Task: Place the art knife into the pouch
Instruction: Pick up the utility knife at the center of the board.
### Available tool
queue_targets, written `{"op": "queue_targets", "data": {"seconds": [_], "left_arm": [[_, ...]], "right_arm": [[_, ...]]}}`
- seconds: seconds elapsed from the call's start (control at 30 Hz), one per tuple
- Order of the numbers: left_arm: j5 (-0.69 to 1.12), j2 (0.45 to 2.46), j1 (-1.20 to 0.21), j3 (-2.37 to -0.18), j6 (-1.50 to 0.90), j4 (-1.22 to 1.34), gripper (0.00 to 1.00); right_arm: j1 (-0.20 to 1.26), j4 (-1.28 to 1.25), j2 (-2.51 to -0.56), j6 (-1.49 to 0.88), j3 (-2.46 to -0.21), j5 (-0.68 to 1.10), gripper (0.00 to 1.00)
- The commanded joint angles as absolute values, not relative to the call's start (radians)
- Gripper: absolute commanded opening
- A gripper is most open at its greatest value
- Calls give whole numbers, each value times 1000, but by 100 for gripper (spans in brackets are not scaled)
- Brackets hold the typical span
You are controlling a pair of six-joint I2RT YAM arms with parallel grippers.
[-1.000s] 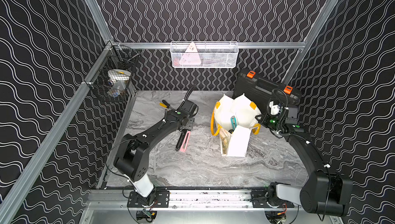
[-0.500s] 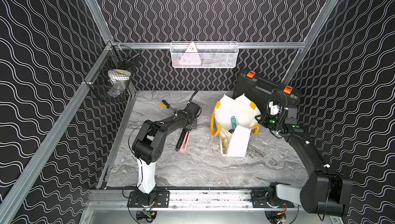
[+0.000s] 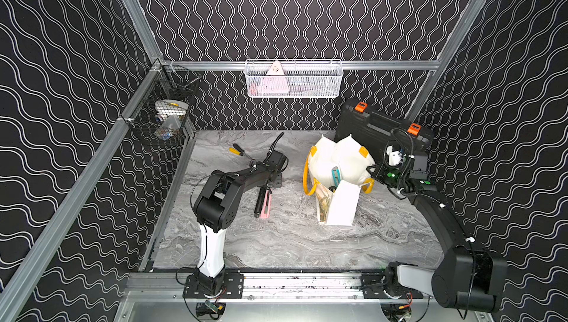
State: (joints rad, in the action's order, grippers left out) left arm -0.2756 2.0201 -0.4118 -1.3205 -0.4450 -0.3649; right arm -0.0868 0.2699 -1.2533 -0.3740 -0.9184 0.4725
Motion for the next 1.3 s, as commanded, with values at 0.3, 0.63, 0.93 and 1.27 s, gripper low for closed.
{"op": "queue_targets", "data": {"seconds": [0.3, 0.63, 0.93, 1.27], "left_arm": [[-265, 2048, -409, -1316, -417, -375, 38], [-286, 2023, -413, -1316, -387, -400, 29], [-303, 1888, -423, -1317, -364, -454, 30], [-331, 1758, -498, -1414, -341, -539, 31]], "right_arm": [[-86, 258, -1248, -362, -923, 475, 0], [-86, 252, -1250, -364, -922, 477, 0], [-83, 257, -1251, -362, -922, 476, 0], [-81, 246, -1256, -369, -921, 489, 0]]}}
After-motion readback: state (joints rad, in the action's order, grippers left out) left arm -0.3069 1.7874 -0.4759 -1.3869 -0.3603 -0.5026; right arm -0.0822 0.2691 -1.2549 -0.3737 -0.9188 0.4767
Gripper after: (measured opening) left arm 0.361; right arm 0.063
